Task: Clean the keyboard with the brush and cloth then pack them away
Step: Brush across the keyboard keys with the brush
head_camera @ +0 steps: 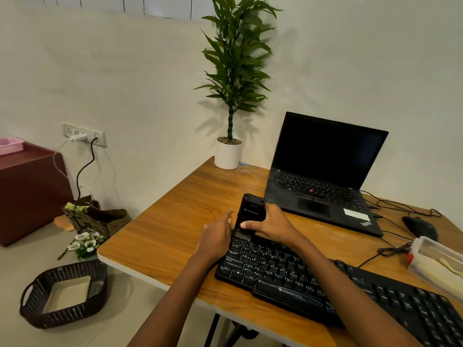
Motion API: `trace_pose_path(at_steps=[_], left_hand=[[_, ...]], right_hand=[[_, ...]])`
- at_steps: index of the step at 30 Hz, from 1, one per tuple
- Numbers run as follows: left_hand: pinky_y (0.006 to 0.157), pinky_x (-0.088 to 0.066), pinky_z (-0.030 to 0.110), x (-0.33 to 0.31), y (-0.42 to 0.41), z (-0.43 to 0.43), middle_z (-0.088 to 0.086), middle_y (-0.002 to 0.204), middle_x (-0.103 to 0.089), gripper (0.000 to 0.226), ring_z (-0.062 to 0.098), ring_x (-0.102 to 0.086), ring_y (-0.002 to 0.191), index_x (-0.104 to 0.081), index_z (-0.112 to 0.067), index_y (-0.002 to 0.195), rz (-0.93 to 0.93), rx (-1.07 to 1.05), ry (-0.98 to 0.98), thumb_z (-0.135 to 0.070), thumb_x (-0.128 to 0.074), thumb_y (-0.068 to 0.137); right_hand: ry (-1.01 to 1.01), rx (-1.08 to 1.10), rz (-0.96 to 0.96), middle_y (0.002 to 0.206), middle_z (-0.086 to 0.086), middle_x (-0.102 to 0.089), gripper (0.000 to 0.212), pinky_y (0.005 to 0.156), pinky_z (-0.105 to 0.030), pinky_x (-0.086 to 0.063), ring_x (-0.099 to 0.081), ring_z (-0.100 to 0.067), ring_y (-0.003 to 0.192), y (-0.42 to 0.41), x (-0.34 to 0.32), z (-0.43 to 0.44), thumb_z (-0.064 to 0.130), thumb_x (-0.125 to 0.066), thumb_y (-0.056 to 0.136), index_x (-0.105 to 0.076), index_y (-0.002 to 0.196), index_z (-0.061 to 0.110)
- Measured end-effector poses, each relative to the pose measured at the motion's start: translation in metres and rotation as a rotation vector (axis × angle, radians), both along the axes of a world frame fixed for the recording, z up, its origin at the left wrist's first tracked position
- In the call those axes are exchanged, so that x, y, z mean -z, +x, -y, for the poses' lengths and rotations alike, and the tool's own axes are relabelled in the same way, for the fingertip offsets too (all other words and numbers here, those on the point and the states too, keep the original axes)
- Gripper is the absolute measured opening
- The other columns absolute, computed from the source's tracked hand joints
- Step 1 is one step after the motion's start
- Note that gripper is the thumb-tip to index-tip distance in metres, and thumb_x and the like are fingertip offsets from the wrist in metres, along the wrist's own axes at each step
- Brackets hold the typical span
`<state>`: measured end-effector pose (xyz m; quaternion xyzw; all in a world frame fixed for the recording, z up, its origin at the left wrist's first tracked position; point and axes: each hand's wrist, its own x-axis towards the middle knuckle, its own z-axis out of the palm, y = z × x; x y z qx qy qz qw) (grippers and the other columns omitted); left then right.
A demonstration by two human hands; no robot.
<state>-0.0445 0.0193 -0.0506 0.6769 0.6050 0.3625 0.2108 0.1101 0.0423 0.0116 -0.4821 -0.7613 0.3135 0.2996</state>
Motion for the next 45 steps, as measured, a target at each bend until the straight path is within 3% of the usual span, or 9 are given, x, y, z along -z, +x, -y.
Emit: trace_pose_path(at_steps=[4,8,16,22,27,30,33,40,45], left_hand=[[0.108,-0.028,0.044,-0.003,-0.001,0.003,0.0,0.093,-0.059,0.053,0.018,-0.057,0.094,-0.008,-0.017,0.15,-0.029,0.003,-0.01,-0.015,-0.031,0.102],[0.108,-0.026,0.044,-0.002,-0.001,0.004,0.0,0.095,-0.06,0.059,0.019,-0.057,0.097,0.001,-0.016,0.15,-0.017,0.014,-0.013,-0.014,-0.033,0.101],[0.107,-0.029,0.048,0.0,0.0,0.001,-0.001,0.1,-0.063,0.059,0.016,-0.058,0.096,-0.003,-0.014,0.15,-0.017,0.04,0.021,-0.011,-0.035,0.1],[0.109,-0.022,0.047,-0.004,-0.001,0.003,0.006,0.121,-0.063,0.059,0.023,-0.056,0.114,-0.004,-0.016,0.151,-0.043,0.022,0.0,-0.015,-0.035,0.101],[0.106,-0.031,0.045,-0.003,0.0,0.002,-0.004,0.095,-0.059,0.057,0.015,-0.057,0.093,-0.004,-0.014,0.15,-0.051,0.024,0.017,-0.013,-0.034,0.101],[0.108,-0.027,0.044,-0.002,-0.001,0.0,-0.005,0.092,-0.058,0.057,0.014,-0.056,0.092,-0.004,-0.016,0.15,-0.042,0.018,0.003,-0.014,-0.033,0.101],[0.107,-0.026,0.047,0.001,-0.002,-0.001,0.0,0.106,-0.066,0.054,0.019,-0.059,0.103,-0.011,-0.019,0.151,-0.009,0.024,0.005,-0.018,-0.033,0.101],[0.111,-0.024,0.047,-0.002,-0.001,0.001,-0.004,0.098,-0.062,0.056,0.011,-0.057,0.093,-0.005,-0.013,0.15,-0.04,0.017,-0.015,-0.014,-0.033,0.101],[0.111,-0.021,0.045,-0.006,0.0,0.004,0.0,0.108,-0.062,0.055,0.016,-0.057,0.106,-0.005,-0.013,0.15,-0.049,0.005,-0.025,-0.012,-0.033,0.101]], right_hand=[[0.191,0.059,0.1,0.105,-0.004,-0.065,0.048,0.073,-0.018,-0.045,-0.06,-0.016,0.097,-0.007,0.001,-0.001,0.023,-0.076,0.075,-0.058,0.117,0.01],[0.062,0.064,-0.065,0.1,0.002,-0.062,0.046,0.076,-0.018,-0.047,-0.06,-0.014,0.096,-0.01,0.003,0.004,0.022,-0.079,0.072,-0.058,0.111,0.013],[0.025,-0.098,0.364,0.099,-0.001,-0.061,0.051,0.075,-0.024,-0.046,-0.058,-0.017,0.094,0.012,-0.03,-0.005,0.023,-0.079,0.07,-0.055,0.113,0.01],[-0.014,-0.126,0.064,0.088,0.016,-0.059,0.038,0.068,-0.006,-0.044,-0.057,0.007,0.08,-0.002,-0.012,0.009,0.015,-0.076,0.075,-0.053,0.105,0.022],[-0.165,-0.153,0.233,0.1,-0.004,-0.062,0.049,0.078,-0.031,-0.056,-0.062,-0.019,0.094,0.025,-0.027,-0.004,0.015,-0.079,0.071,-0.052,0.111,0.012],[-0.037,-0.175,0.314,0.087,0.01,-0.056,0.042,0.066,-0.012,-0.044,-0.056,-0.008,0.084,0.008,-0.039,-0.005,0.015,-0.077,0.073,-0.051,0.106,0.018],[-0.02,-0.158,0.139,0.088,0.016,-0.056,0.033,0.066,-0.006,-0.041,-0.055,-0.003,0.085,-0.01,-0.024,0.0,0.016,-0.075,0.076,-0.053,0.099,0.025],[-0.282,-0.083,0.12,0.106,-0.012,-0.061,0.045,0.076,-0.035,-0.058,-0.063,-0.025,0.096,0.025,-0.025,-0.012,0.01,-0.075,0.075,-0.05,0.113,0.01],[-0.193,-0.031,-0.008,0.096,-0.003,-0.063,0.037,0.067,-0.03,-0.057,-0.064,-0.022,0.092,0.0,-0.025,-0.016,0.019,-0.074,0.077,-0.052,0.106,0.013]])
